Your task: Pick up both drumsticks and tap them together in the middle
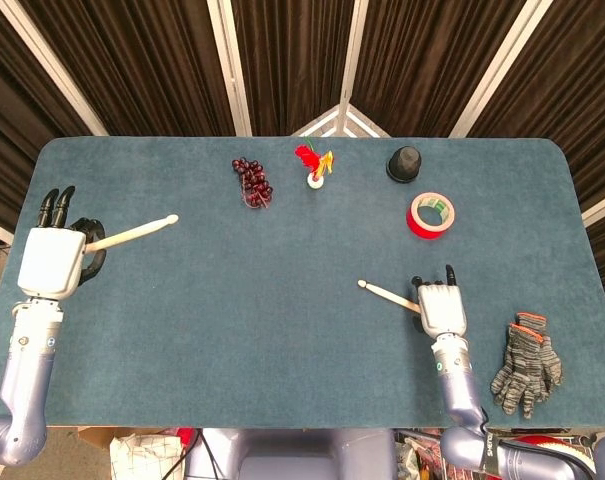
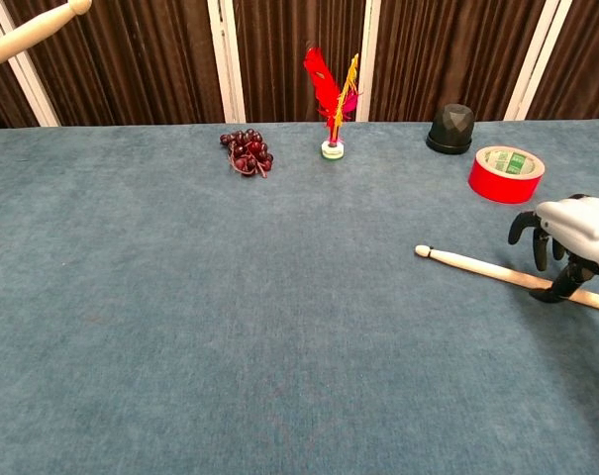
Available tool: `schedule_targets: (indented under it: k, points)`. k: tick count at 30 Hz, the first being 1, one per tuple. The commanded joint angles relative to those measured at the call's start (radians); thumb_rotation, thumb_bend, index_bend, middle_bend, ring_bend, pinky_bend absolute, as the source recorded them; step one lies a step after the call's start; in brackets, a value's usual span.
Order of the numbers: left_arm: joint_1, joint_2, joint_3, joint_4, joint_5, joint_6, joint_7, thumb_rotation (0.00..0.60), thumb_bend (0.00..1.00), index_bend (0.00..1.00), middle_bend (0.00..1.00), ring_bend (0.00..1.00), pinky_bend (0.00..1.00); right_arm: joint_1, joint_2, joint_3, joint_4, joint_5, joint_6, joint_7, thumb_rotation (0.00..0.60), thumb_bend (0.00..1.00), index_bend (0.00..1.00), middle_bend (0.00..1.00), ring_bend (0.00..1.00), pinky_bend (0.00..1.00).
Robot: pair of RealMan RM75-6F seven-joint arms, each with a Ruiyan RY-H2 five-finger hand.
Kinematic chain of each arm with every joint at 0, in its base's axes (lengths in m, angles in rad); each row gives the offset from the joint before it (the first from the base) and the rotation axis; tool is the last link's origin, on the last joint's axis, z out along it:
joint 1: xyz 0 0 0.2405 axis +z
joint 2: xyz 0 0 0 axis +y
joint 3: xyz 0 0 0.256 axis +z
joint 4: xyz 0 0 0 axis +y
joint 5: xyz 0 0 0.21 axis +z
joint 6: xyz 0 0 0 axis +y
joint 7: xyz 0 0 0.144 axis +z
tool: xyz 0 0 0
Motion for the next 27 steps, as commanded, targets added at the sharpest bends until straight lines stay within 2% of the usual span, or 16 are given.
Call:
schedule_targets:
  k: [1,5,7,10,19,27]
  points:
    - [0.0,0.0,-0.002,0.0,-0.001,0.001,-0.001,0.6,0.52,0.58,0.55,0.04,0.0,0.004,-0.002,0.003,0.0,0.004,0.005,-0.006,0.6,0.24,0.25,0.47,0.39,0.0]
    - [0.001,0.0,-0.001,0.003,-0.003,0.0,-0.002,0.6,0.52,0.58,0.55,0.04,0.0,0.007,0.002,0.008,-0.01,0.01,0.006,-0.006,0.6,0.24,0.3,0.47,0.39,0.0]
    - [0.001,-0.001,0.0,0.005,-0.003,-0.002,-0.003,0.6,0.52,0.58,0.55,0.04,0.0,0.006,0.0,0.006,-0.009,0.011,0.009,-0.005,0.6,0.24,0.39,0.47,0.39,0.0]
    - [0.001,-0.003,0.001,0.007,-0.001,-0.001,-0.004,0.6,0.52,0.58,0.55,0.04,0.0,0.006,-0.006,0.006,0.001,0.005,0.013,0.007,0.6,0.24,0.45,0.47,0.4,0.0]
    - [0.001,-0.004,0.001,0.011,-0.005,-0.003,-0.001,0.6,0.52,0.58,0.55,0.04,0.0,0.013,-0.024,0.009,0.027,0.016,0.009,0.008,0.6,0.25,0.48,0.5,0.42,0.01]
    - [0.001,-0.004,0.0,0.016,-0.007,-0.005,-0.003,0.6,0.52,0.58,0.55,0.04,0.0,0.017,-0.039,0.011,0.049,0.017,0.009,0.014,0.6,0.32,0.52,0.54,0.44,0.02]
